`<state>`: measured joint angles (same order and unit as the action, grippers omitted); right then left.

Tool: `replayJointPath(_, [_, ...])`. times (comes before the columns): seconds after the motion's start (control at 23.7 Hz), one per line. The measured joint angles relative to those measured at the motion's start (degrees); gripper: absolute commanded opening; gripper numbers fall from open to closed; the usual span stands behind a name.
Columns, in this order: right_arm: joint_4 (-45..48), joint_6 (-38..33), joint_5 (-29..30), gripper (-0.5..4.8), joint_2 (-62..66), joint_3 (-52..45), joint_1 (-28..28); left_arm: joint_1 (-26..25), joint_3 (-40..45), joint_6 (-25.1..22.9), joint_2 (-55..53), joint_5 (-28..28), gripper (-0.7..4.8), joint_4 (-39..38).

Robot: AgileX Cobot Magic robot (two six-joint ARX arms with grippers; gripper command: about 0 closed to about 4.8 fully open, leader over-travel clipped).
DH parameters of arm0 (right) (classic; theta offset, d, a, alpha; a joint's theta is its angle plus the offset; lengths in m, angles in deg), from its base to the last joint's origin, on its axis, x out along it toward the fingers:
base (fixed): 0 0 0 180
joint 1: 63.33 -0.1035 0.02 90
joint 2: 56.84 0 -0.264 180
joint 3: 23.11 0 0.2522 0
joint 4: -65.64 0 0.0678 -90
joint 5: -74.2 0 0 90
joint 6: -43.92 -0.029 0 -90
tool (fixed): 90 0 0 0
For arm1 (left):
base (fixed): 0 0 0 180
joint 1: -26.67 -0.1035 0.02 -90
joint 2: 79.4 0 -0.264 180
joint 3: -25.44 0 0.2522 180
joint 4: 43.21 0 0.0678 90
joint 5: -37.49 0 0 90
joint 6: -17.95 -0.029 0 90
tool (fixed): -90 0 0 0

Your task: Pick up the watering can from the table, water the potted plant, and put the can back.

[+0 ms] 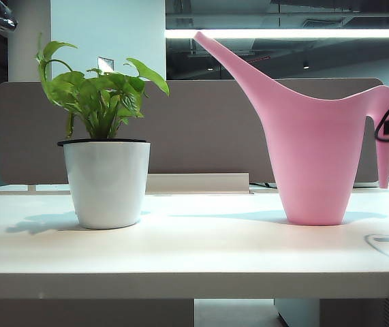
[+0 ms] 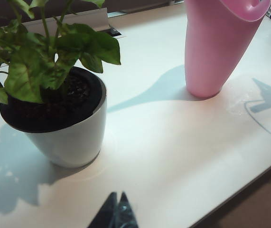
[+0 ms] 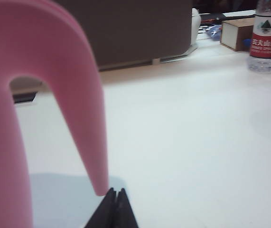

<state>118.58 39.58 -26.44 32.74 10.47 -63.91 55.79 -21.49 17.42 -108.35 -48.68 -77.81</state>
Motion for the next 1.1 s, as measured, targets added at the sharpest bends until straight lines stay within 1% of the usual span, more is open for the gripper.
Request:
replayJointPath(0.04, [0.3,0.9,0.9,1.15,0.5,0.1,0.0,0.0,0.0,0.0,0.0,0.0,-0.05,0.0])
replayJointPath(0.08, [0.9,3.2,3.0,1.33,2.0,0.7,0.0,0.0,0.0,0.0,0.0,0.0,-0.05,0.0])
replayJointPath(0.13, [1.1,4.7,3.9,1.49,3.3,1.5,0.0,0.0,0.0,0.0,0.0,0.0,-0.05,0.0])
replayJointPath(0.17, [1.1,5.3,4.2,1.70,3.9,1.8,0.0,0.0,0.0,0.0,0.0,0.0,-0.05,0.0])
replayJointPath(0.21, [1.1,5.8,4.2,2.03,4.4,2.2,0.0,0.0,0.0,0.0,0.0,0.0,-0.05,0.0])
replayJointPath(0.29, [1.2,6.1,4.2,2.26,6.6,4.4,0.0,0.0,0.0,0.0,0.0,0.0,-0.05,0.0])
replayJointPath(0.38, [1.3,6.3,4.3,2.31,8.6,6.4,0.0,0.0,0.0,0.0,0.0,0.0,-0.05,0.0])
replayJointPath(0.51, [1.3,6.3,5.2,2.77,12.0,10.2,0.0,0.0,0.0,0.0,0.0,0.0,-0.05,0.0])
replayJointPath(0.84, [1.2,7.6,6.7,2.80,17.4,18.0,0.1,0.0,0.0,0.0,0.0,0.0,-0.05,0.0])
replayJointPath(1.1, [0.9,7.8,6.7,2.80,18.0,21.2,0.9,0.0,0.0,0.0,0.0,0.0,-0.05,0.0])
